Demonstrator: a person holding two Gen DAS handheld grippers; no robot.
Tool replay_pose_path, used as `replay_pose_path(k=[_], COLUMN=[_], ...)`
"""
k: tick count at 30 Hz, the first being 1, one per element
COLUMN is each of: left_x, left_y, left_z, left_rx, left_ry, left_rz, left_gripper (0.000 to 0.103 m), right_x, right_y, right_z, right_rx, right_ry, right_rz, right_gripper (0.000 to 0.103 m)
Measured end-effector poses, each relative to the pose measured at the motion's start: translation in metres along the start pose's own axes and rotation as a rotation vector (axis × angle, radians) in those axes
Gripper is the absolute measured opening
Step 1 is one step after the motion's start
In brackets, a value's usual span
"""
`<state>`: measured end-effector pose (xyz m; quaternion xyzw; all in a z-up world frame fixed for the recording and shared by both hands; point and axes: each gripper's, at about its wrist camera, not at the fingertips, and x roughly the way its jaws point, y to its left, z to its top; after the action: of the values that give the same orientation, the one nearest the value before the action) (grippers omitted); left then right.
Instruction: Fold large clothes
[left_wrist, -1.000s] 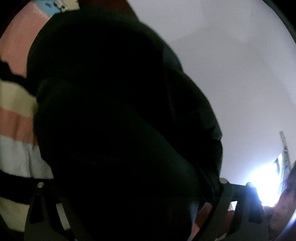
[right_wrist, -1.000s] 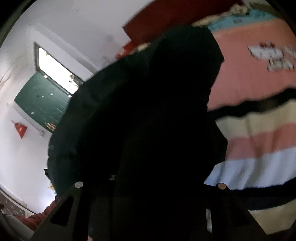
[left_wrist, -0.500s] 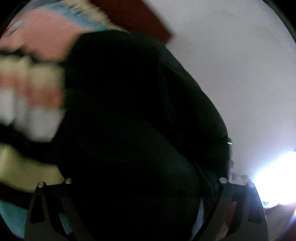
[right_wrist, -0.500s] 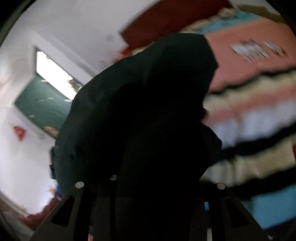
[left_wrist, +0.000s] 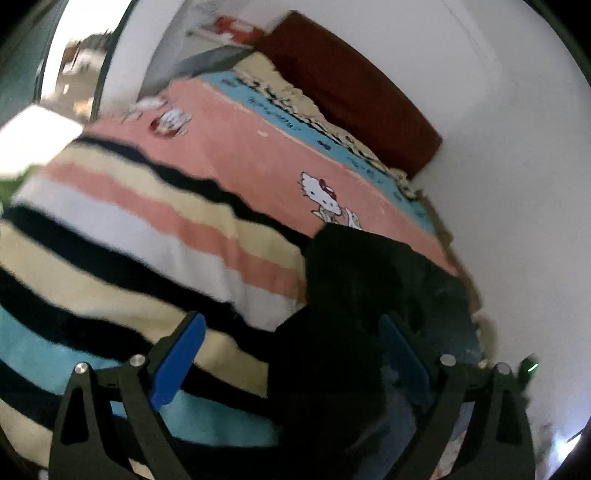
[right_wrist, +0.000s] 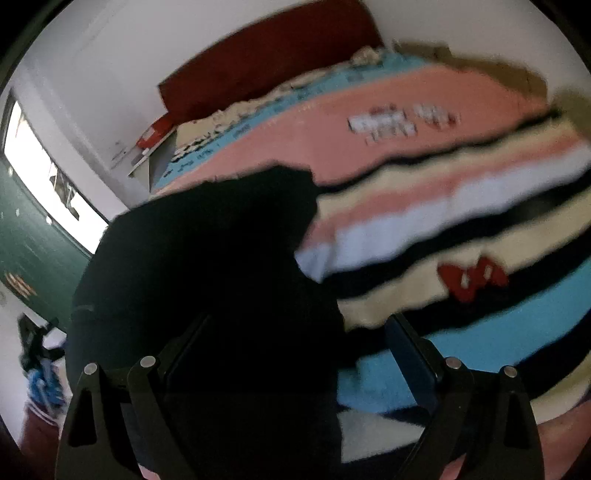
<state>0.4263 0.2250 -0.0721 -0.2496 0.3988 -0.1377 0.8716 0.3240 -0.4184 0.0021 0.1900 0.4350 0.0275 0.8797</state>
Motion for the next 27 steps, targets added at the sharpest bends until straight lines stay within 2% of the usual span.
replay_pose_path(k=[3,4,6,9,12,14,15,16,18,22,24,27], left_x=[0.01,0.01,0.035,0.071,0.109,0.122,0.124,0.123,0.117,0.087,0.064,0.021], left_y=[-0.064,-0.074,-0.096,-0.134,-0.144,-0.137,-0.128,-0.122,-0.109,-0.11,-0.12,-0.141], left_z=[-0.009,-0.005,-0.007,-0.008,-0.012,-0.011,-0.009,-0.007,-0.006,-0.015,-0.025,-0.051], left_rx=[0.096,0.113,0.158,0.219,0.275,0.25,0.204,0.173,0.129,0.153,0.184,0.213], left_ry=[0.012,0.014,0.016,0.029,0.071,0.091,0.095,0.092,0.076,0.043,0.022,-0.016], left_rz=[0.001,-0.009,-0.021,-0.004,0.054,0.069,0.054,0.048,0.091,0.178,0.167,0.146], left_gripper=[0.095,0.095,0.095,0.095,0.096,0.096,0.096,0.096,0.096,0.096,0.096,0.096], right_x=[-0.004,-0.003,0.013,0.024,0.055,0.073,0.081,0.086,0.088,0.064,0.042,0.005], right_y=[0.042,0.049,0.073,0.083,0.083,0.07,0.059,0.049,0.03,0.014,0.012,0.014], right_z=[0.015,0.021,0.031,0.037,0.039,0.039,0.038,0.04,0.04,0.037,0.031,0.017], right_rx=[-0.071,-0.084,-0.123,-0.137,-0.119,-0.092,-0.059,-0.033,0.019,-0.016,-0.019,-0.012], right_ry=[-0.049,-0.053,-0.067,-0.072,-0.049,-0.026,-0.017,-0.013,-0.008,-0.002,-0.011,-0.041], right_rz=[0.019,0.023,0.027,0.043,0.042,0.033,0.034,0.037,0.022,-0.138,-0.158,-0.141], right_gripper=[0.093,0.093,0.094,0.094,0.094,0.094,0.094,0.094,0.094,0.094,0.094,0.094])
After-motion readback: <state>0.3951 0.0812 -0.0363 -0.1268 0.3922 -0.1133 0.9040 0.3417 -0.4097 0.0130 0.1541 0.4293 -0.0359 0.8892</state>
